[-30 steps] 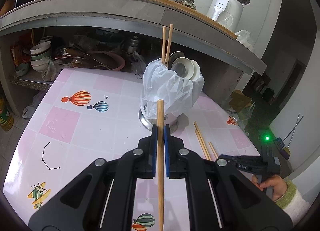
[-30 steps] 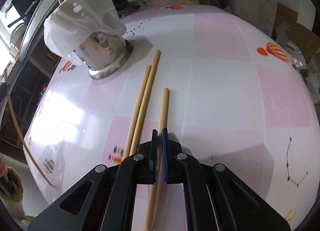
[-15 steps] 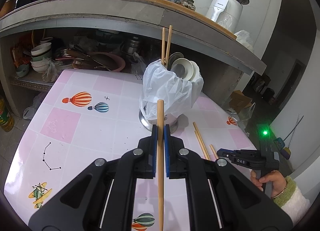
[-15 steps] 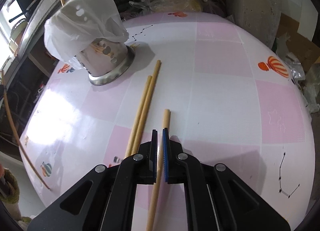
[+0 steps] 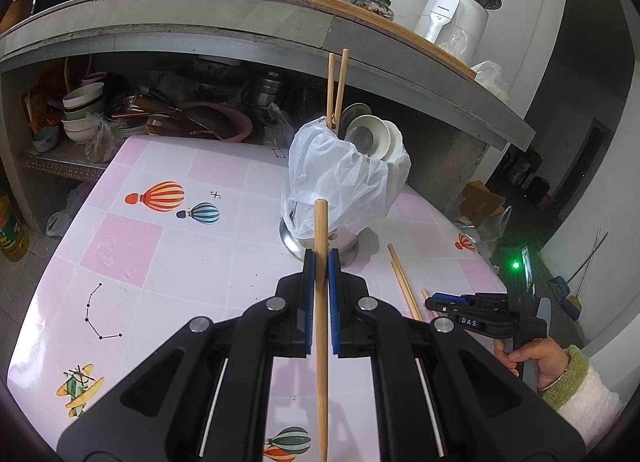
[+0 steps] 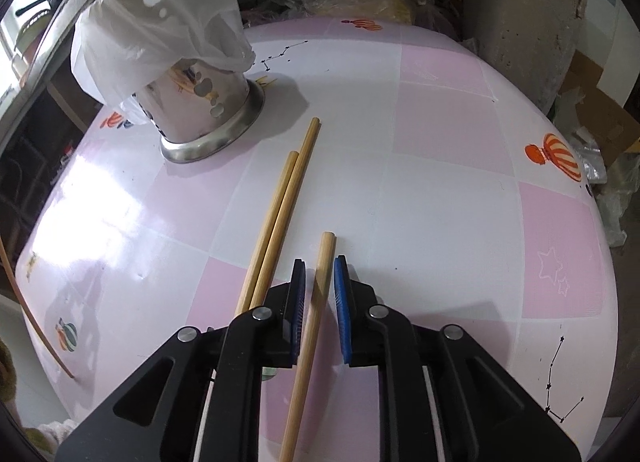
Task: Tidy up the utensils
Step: 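Lift a wooden chopstick upright with the right tool while the left tool holds its chopstick, then hold both chopsticks upright above the table with both tools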
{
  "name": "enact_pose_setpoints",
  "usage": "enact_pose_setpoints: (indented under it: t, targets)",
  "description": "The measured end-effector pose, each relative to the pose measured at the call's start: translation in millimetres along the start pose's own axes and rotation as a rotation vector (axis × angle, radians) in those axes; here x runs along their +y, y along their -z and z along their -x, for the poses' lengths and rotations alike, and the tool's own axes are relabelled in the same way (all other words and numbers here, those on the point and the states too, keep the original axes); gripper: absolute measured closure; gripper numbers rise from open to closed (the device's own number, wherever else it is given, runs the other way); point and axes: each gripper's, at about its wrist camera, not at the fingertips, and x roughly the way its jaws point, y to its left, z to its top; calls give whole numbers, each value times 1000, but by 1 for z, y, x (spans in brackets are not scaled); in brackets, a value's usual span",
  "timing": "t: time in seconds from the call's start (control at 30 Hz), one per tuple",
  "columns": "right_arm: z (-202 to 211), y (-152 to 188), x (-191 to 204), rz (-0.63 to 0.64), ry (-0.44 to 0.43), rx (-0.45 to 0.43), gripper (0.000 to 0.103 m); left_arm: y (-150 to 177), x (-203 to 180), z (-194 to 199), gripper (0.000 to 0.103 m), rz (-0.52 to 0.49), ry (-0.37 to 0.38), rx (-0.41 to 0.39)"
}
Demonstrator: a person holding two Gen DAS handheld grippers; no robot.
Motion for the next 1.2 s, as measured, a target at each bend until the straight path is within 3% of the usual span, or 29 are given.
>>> enact_pose_setpoints:
  t: [0.23, 0.53, 0.97, 1.2]
  targets:
    - [-3, -1, 10, 56, 52, -3, 91, 0, 0, 0, 97, 0, -1, 0]
    - [1, 3, 7, -21, 6, -37, 96, 0, 0, 0, 97, -2, -1, 0]
    - [98, 6, -5, -114, -24, -298, 96, 1, -10, 0, 97, -19, 4, -4]
    - [140, 10, -6, -132, -32, -395, 96, 0, -19, 3, 97, -35, 8, -9]
